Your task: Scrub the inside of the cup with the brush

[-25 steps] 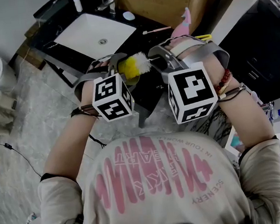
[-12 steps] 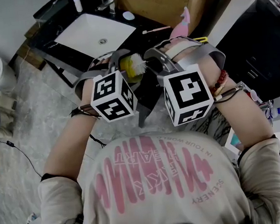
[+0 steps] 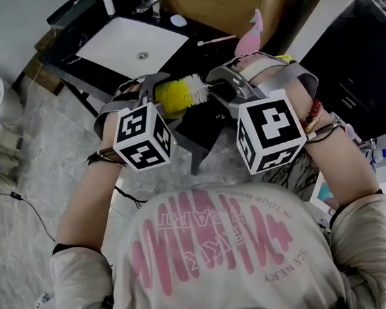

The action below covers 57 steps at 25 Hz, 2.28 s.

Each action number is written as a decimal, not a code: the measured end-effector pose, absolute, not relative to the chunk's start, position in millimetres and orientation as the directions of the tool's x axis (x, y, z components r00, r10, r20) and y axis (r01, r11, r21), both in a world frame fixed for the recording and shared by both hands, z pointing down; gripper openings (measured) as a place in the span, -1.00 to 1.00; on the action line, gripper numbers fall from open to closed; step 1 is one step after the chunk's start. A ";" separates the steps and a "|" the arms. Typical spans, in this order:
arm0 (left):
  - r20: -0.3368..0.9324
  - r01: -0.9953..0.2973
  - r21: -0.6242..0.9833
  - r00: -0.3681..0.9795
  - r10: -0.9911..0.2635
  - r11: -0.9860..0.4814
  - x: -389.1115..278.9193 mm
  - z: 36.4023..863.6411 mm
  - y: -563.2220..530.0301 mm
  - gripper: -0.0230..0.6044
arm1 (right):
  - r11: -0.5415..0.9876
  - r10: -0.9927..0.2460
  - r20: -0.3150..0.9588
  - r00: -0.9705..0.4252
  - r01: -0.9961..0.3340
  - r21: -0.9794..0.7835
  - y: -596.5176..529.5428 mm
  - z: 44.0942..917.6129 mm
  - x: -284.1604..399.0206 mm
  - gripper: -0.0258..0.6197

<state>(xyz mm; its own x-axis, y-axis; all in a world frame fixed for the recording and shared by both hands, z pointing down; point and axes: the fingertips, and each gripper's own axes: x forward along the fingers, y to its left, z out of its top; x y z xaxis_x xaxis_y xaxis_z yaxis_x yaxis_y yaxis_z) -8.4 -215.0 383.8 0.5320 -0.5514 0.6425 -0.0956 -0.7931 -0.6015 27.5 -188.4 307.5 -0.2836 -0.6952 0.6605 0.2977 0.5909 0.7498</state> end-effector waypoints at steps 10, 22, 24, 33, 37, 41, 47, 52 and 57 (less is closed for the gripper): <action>0.628 -0.162 -0.530 0.585 -0.514 -0.832 -17.1 377.3 -211.6 0.35 | 0.603 -0.690 0.666 -0.284 0.283 0.746 -186.0 312.1 32.1 -0.77; 0.598 -0.271 -0.518 0.564 -0.570 -0.811 -0.5 369.7 -228.7 0.35 | 0.606 -0.705 0.657 -0.267 0.253 0.754 -185.2 316.3 13.1 -0.77; 0.608 -0.268 -0.522 0.549 -0.573 -0.810 3.0 373.5 -230.6 0.35 | 0.599 -0.706 0.657 -0.265 0.270 0.754 -185.2 317.2 8.1 -0.77; 0.650 -0.242 -0.525 0.505 -0.568 -0.816 4.9 390.4 -230.8 0.35 | 0.598 -0.691 0.674 -0.262 0.317 0.736 -181.2 320.7 1.5 -0.77; 0.671 -0.241 -0.533 0.464 -0.579 -0.811 -8.3 397.7 -236.6 0.35 | 0.606 -0.693 0.674 -0.258 0.300 0.737 -182.1 312.1 9.0 -0.77; 0.686 -0.225 -0.554 0.422 -0.593 -0.801 -19.0 405.4 -238.7 0.35 | 0.603 -0.696 0.674 -0.248 0.308 0.736 -181.6 308.7 11.6 -0.77; 0.691 -0.152 -0.600 0.396 -0.605 -0.786 -9.2 410.8 -231.8 0.35 | 0.606 -0.681 0.681 -0.268 0.315 0.730 -176.4 314.0 3.4 -0.77; 0.689 -0.145 -0.586 0.429 -0.584 -0.797 1.2 408.1 -224.6 0.35 | 0.615 -0.666 0.692 -0.278 0.319 0.721 -172.4 317.5 -3.2 -0.76; 0.677 -0.134 -0.589 0.457 -0.577 -0.797 8.2 399.8 -216.9 0.35 | 0.623 -0.657 0.699 -0.281 0.321 0.714 -171.4 320.9 -4.5 -0.76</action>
